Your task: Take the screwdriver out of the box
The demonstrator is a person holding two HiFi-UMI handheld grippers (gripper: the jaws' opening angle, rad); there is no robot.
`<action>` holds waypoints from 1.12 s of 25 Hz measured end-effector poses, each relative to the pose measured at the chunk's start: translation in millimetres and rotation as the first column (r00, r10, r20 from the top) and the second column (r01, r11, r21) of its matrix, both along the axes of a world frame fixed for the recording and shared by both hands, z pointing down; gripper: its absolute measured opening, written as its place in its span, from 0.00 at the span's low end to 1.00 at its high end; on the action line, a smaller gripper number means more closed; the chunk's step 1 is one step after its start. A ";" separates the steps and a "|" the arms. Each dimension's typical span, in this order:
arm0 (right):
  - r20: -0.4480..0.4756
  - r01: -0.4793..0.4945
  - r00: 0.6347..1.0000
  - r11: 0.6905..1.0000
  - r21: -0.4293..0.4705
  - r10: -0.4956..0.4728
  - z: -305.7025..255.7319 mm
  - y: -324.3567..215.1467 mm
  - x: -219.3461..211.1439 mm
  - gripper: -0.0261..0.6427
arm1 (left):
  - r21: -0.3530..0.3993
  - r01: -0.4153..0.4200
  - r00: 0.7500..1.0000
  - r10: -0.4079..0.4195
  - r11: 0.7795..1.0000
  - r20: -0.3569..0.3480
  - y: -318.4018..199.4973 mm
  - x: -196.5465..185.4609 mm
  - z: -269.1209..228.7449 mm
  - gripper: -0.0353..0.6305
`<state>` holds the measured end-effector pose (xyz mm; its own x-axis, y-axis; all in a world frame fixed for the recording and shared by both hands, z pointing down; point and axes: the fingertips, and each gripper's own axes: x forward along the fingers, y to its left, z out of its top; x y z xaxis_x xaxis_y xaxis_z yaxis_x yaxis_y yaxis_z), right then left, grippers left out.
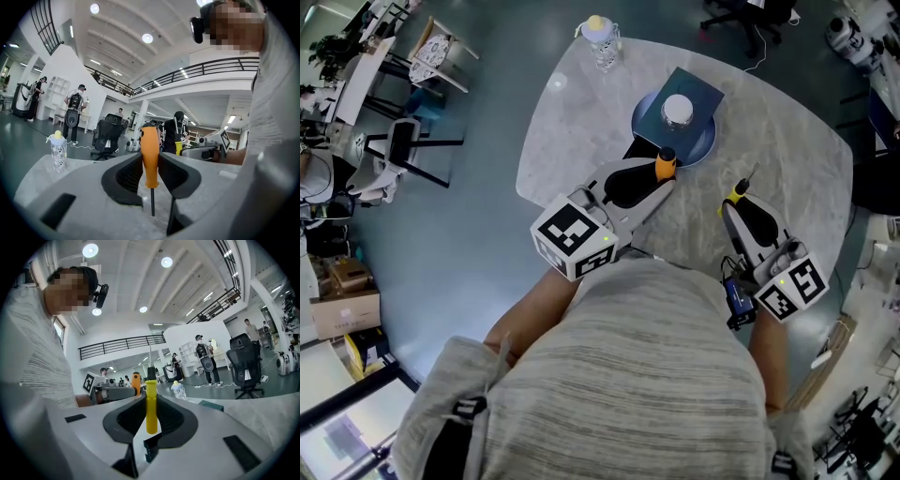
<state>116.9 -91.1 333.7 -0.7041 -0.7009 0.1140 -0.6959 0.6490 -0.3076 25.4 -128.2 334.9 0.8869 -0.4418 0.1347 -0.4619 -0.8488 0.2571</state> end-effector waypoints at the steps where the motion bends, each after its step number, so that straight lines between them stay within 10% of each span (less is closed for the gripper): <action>1: -0.001 -0.001 1.000 1.000 0.000 0.001 -0.6 0.5 0.6 0.14 | 0.000 -0.001 1.000 0.001 1.000 -0.001 0.4 0.6 -0.6 0.22; 28: -0.008 0.040 0.999 0.999 0.002 -0.040 0.2 -1.8 -2.3 0.14 | -0.008 0.035 0.999 -0.035 0.999 0.008 -0.3 -1.2 2.6 0.22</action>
<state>114.5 -93.0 333.9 -0.7310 -0.6721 0.1179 -0.6714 0.6774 -0.3006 24.2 -128.5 337.5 0.8698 -0.4716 0.1454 -0.4935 -0.8298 0.2605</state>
